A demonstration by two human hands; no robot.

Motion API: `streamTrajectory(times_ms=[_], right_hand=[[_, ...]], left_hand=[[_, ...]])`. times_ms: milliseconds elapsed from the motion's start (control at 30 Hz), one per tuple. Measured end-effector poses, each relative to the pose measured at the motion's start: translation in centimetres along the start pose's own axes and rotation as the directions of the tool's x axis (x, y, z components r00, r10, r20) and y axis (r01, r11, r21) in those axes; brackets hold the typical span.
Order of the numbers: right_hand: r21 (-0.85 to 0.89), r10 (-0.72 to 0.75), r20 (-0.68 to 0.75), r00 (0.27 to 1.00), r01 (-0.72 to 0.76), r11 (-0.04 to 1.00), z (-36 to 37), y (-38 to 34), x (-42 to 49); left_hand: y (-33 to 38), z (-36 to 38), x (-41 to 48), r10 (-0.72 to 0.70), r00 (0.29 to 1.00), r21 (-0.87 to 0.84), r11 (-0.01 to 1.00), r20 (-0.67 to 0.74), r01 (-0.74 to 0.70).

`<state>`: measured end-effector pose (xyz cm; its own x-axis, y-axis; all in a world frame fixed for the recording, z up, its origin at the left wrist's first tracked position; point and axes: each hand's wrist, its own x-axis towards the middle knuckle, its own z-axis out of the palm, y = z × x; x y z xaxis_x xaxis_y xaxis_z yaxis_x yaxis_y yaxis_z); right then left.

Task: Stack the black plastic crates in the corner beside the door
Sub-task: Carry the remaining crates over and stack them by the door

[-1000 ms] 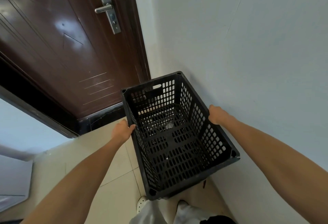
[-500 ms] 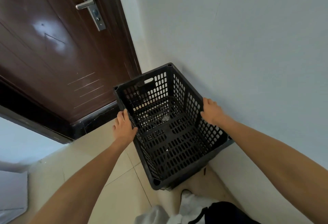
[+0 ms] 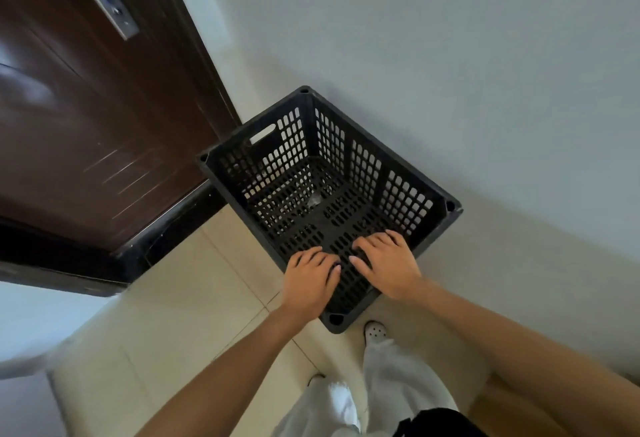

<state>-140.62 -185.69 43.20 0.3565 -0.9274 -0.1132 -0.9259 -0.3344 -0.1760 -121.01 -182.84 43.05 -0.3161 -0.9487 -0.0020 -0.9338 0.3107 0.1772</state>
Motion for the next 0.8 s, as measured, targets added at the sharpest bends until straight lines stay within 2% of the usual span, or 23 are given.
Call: streamTrajectory(times_ms=[133, 267, 600, 733, 800], right_hand=[[0.042, 0.039, -0.107, 0.993, -0.035, 0.999, 0.2, -0.4, 0.2], [0.039, 0.010, -0.137, 0.991, -0.004, 0.999, 0.7, 0.0, 0.2], [0.037, 0.027, -0.007, 1.000, -0.027, 0.999, 0.2, -0.4, 0.4], [0.087, 0.046, 0.093, 0.995, -0.054, 0.995, -0.4, -0.8, 1.3], [0.078, -0.001, 0.109, 0.994, -0.008, 0.997, -0.8, -2.0, 2.6]], left_hand=[[0.2, 0.3, 0.2, -0.004, 0.999, 0.006, 1.000, -0.053, 0.005], [0.2, 0.9, 0.3, 0.002, 0.997, 0.013, 1.000, -0.074, -0.001], [0.0, 0.2, 0.2, 0.007, 1.000, -0.028, 1.000, 0.025, -0.007], [-0.6, -0.5, 1.3, 0.073, 0.996, -0.107, 0.992, 0.046, -0.068], [-1.9, -1.4, 2.5, 0.098, 0.995, -0.133, 0.987, 0.033, -0.093]])
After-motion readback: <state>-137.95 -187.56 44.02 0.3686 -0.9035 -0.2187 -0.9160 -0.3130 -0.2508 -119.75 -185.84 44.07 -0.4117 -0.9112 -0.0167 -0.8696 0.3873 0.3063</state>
